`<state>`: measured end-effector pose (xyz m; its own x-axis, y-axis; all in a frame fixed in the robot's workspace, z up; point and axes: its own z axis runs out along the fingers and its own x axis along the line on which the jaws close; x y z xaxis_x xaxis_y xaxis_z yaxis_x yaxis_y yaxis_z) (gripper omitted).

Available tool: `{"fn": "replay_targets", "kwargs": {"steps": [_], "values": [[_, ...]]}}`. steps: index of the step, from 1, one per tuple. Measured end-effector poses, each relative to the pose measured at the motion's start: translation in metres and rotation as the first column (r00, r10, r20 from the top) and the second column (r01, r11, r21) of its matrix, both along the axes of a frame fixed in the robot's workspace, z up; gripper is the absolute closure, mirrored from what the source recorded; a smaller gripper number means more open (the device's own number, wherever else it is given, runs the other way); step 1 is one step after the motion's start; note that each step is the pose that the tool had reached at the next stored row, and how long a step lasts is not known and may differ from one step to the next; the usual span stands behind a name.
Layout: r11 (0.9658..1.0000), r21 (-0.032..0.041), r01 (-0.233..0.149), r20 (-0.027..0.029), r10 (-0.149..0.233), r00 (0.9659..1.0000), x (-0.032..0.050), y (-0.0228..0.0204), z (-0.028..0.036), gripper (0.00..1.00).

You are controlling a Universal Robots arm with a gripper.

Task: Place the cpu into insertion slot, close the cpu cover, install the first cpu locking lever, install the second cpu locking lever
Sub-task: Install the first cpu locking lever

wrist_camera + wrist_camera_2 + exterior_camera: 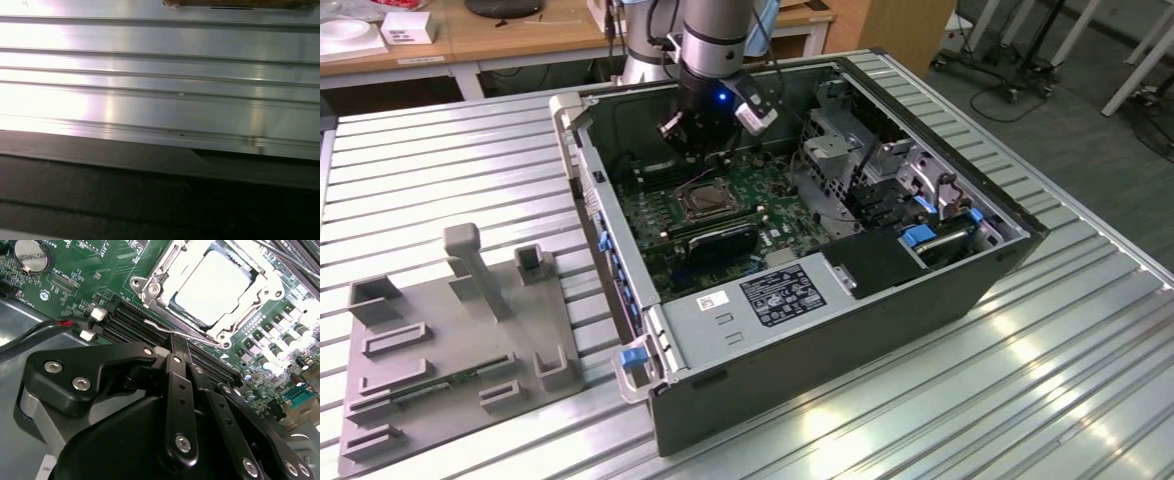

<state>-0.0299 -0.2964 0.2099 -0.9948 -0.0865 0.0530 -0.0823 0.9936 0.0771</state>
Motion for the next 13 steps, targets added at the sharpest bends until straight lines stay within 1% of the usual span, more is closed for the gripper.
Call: {"fn": "replay_targets", "kwargs": {"steps": [13], "values": [[1.0000, -0.0067, 0.000, -0.0071, 0.000, 1.0000, 0.0050, -0.0006, -0.0057, 0.89]]}}
